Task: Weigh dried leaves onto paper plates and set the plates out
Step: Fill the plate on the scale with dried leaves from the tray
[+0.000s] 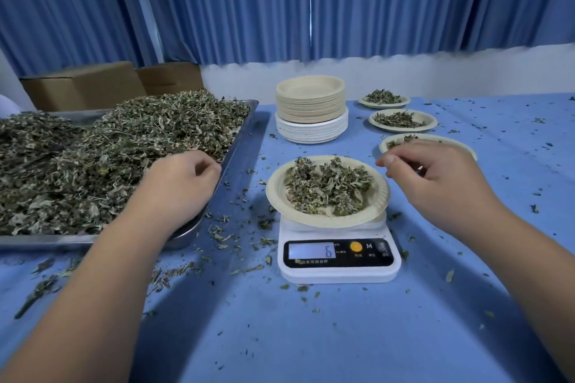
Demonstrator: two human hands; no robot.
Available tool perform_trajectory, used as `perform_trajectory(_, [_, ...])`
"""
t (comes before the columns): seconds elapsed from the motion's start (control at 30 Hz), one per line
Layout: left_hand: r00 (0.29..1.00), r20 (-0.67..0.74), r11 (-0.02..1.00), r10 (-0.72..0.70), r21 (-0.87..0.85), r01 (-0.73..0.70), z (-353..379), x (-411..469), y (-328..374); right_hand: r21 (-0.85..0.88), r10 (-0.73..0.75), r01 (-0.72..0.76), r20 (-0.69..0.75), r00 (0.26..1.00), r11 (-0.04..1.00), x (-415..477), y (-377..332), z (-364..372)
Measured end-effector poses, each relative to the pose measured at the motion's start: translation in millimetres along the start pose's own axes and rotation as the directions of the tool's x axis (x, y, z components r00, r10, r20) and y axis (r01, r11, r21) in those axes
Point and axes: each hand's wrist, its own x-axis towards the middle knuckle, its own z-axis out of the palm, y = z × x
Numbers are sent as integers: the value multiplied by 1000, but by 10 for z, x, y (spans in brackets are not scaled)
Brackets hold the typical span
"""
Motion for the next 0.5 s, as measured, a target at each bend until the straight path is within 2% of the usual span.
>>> perform_trajectory(0.13, [995,98,999,27,25,-29,58,-26,4,-4,124,-124,-51,991,992,3,11,18])
perform_trajectory(0.3, [999,34,996,1,87,-4,11,-27,-38,30,275,-273,-111,955,961,18,33,5])
perform_trajectory(0.5, [982,105,954,-156,276,122,-9,-43,-55,18,312,-312,-15,950,950,9,37,42])
